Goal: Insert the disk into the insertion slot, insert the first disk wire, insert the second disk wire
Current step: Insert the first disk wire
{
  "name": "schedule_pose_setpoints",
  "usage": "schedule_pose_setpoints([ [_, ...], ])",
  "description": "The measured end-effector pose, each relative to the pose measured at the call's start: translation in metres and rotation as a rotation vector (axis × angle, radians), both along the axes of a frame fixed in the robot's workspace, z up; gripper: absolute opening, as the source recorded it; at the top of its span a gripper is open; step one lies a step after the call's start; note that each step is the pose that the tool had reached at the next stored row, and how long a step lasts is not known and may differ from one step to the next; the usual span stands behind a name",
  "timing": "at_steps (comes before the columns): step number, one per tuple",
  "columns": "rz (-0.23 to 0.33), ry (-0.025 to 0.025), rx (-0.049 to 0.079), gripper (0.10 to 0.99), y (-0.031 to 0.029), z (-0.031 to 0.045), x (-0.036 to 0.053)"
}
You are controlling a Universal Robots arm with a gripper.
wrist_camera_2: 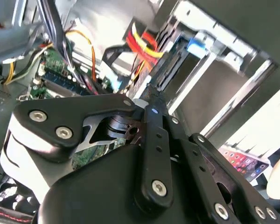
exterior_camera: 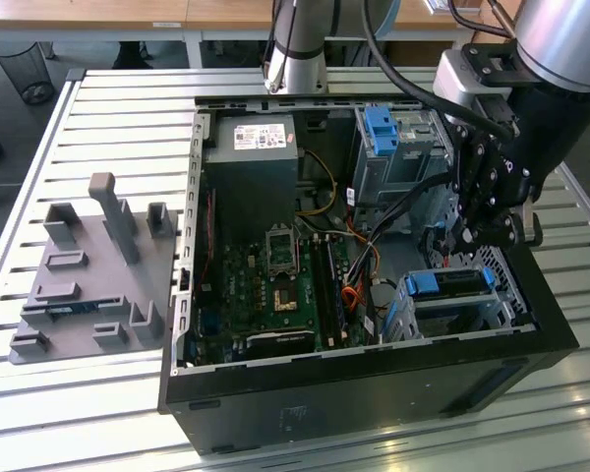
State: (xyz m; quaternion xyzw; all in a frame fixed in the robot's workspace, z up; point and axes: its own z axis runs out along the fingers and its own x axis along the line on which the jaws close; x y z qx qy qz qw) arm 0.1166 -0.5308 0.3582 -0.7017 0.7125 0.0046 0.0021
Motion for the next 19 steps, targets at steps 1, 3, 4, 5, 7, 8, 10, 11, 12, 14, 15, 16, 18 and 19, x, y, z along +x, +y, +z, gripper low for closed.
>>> schedule_pose_setpoints([
  [1, 0.000, 0.0000, 0.001, 0.106, 0.0002, 0.0000, 0.0030],
  [3, -0.003, 0.0001, 0.001, 0.106, 0.0008, 0.0000, 0.0056],
  [4, -0.010, 0.0000, 0.001, 0.106, 0.0009, -0.0001, 0.0057],
  [5, -0.018, 0.0000, 0.001, 0.106, 0.0009, 0.0000, 0.0057],
  [7, -0.031, 0.0000, 0.001, 0.106, 0.0015, -0.0001, 0.0061],
  [8, -0.035, 0.0000, 0.001, 0.106, 0.0019, 0.0000, 0.0063],
  [10, -0.037, 0.0000, 0.002, 0.106, 0.0025, 0.0000, 0.0077],
  [11, -0.038, 0.0000, 0.003, 0.106, 0.0027, 0.0000, 0.0089],
  [12, -0.039, 0.0001, 0.004, 0.106, 0.0030, 0.0000, 0.0101],
  [14, -0.041, 0.0001, 0.004, 0.106, 0.0038, -0.0001, 0.0133],
  [15, -0.042, 0.0001, 0.004, 0.106, 0.0042, -0.0001, 0.0152],
  [16, -0.044, 0.0002, 0.004, 0.106, 0.0044, -0.0002, 0.0168],
  [18, -0.047, 0.0015, 0.003, 0.114, 0.0045, -0.0001, 0.0193],
  [19, -0.048, 0.0015, 0.003, 0.114, 0.0045, -0.0001, 0.0198],
])
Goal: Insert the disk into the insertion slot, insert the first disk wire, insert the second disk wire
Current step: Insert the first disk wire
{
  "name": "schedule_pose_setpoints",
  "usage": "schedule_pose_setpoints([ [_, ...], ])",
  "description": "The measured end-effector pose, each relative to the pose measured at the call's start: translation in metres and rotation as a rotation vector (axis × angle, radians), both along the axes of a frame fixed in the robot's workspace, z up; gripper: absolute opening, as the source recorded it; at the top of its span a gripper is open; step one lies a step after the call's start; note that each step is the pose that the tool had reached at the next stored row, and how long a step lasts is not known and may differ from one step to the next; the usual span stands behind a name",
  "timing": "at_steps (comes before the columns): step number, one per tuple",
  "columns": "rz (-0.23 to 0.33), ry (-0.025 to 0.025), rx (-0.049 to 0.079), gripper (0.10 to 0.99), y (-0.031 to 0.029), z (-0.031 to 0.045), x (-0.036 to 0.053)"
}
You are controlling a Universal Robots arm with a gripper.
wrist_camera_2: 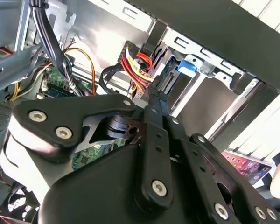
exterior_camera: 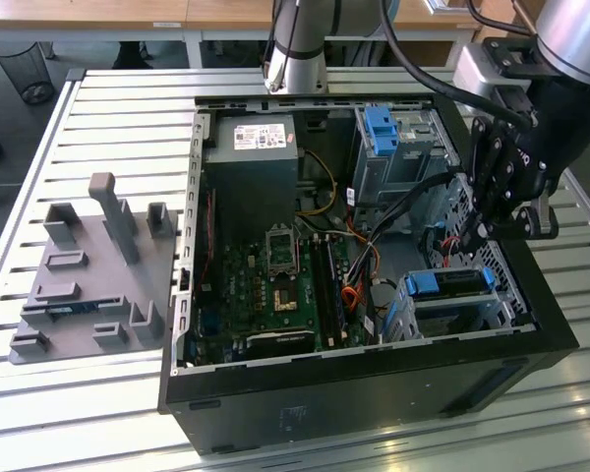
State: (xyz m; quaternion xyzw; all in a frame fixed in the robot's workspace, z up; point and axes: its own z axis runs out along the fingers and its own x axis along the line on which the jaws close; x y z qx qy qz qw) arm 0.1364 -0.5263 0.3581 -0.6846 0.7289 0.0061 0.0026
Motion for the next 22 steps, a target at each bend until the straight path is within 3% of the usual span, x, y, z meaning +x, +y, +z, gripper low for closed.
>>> schedule_pose_setpoints([
  [1, -0.003, 0.0000, 0.000, 0.173, 0.0002, -0.0001, 0.0006],
  [6, -0.048, 0.0000, 0.000, 0.188, 0.0011, -0.0004, 0.0010],
  [7, -0.057, 0.0000, 0.000, 0.247, 0.0013, -0.0006, 0.0011],
  [22, -0.093, 0.0047, 0.000, 0.247, 0.0015, -0.0078, 0.0015],
])
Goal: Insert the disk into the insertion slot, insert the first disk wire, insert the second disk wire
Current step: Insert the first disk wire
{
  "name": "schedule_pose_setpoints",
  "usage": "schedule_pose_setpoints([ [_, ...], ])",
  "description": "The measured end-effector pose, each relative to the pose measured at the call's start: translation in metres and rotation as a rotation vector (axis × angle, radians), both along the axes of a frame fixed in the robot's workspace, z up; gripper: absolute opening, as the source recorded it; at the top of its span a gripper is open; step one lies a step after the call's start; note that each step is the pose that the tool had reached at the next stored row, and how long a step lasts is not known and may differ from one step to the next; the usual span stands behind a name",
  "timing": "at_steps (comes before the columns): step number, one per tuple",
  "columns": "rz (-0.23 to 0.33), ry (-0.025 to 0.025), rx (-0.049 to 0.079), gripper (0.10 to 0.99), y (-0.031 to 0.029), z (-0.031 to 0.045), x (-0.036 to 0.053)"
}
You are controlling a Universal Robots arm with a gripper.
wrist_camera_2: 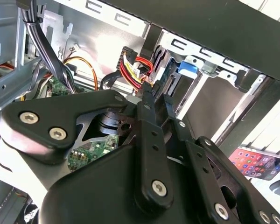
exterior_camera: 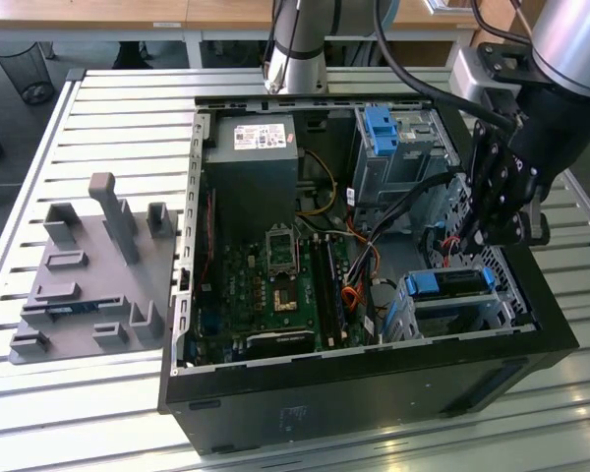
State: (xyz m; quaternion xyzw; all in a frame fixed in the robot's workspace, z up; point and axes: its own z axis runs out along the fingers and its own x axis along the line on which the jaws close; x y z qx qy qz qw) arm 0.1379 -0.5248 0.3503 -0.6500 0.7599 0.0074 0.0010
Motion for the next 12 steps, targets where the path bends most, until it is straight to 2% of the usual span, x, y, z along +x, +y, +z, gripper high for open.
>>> schedule_pose_setpoints([
  [3, -0.002, 0.0007, 0.000, 0.247, 0.0000, -0.0007, 0.0002],
  [4, -0.002, 0.0008, 0.000, 0.235, 0.0000, -0.0007, 0.0002],
  [5, -0.002, 0.0008, 0.000, 0.173, 0.0000, -0.0008, 0.0002],
  [8, -0.002, 0.0008, 0.000, 0.165, 0.0000, -0.0009, 0.0002],
  [12, 0.054, 0.0007, 0.000, 0.165, 0.0000, -0.0011, 0.0002],
])
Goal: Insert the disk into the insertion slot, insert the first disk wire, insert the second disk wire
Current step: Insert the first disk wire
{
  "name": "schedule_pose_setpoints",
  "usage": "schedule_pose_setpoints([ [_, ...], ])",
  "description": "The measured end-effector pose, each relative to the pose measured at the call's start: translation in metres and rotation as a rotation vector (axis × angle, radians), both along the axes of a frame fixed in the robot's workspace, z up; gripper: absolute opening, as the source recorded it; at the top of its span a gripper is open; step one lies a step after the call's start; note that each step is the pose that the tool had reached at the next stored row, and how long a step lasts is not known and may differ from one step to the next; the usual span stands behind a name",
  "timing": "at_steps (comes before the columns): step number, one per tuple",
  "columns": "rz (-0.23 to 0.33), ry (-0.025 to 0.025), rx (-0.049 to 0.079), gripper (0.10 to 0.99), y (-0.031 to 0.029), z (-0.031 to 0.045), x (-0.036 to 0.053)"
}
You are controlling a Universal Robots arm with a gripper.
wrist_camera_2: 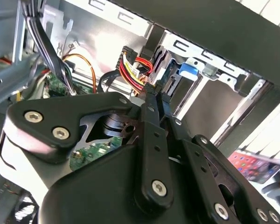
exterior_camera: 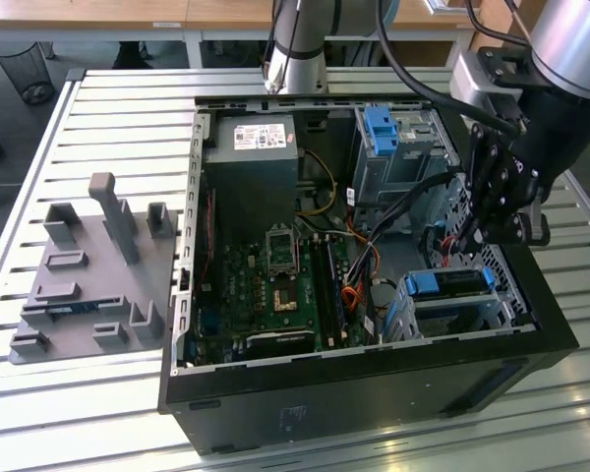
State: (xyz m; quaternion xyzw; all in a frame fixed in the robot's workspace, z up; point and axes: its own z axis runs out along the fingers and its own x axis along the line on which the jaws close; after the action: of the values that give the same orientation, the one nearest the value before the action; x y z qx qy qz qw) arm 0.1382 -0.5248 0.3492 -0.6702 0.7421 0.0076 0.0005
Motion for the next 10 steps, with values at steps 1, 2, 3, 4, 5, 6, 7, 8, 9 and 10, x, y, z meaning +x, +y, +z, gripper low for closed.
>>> schedule_pose_setpoints([
  [1, 0.018, 0.0000, 0.000, 0.165, 0.0000, -0.0001, 0.0000],
  [2, 0.036, 0.0000, 0.000, 0.165, 0.0000, -0.0002, 0.0000],
  [3, 0.054, 0.0000, 0.000, 0.165, 0.0000, -0.0003, 0.0000],
  [4, 0.070, -0.0002, 0.000, 0.165, 0.0000, -0.0005, 0.0000],
  [5, 0.081, -0.0009, 0.000, 0.165, 0.0000, -0.0006, 0.0000],
  [6, 0.085, -0.0018, 0.000, 0.165, 0.0000, -0.0006, 0.0001],
  [7, 0.087, -0.0029, 0.000, 0.165, -0.0001, -0.0007, -0.0004],
  [8, 0.087, -0.0031, 0.000, 0.165, -0.0002, -0.0008, -0.0005],
  [9, 0.088, -0.0031, 0.000, 0.165, -0.0002, -0.0009, -0.0006],
  [10, 0.088, -0.0031, 0.000, 0.165, -0.0002, -0.0011, -0.0008],
])
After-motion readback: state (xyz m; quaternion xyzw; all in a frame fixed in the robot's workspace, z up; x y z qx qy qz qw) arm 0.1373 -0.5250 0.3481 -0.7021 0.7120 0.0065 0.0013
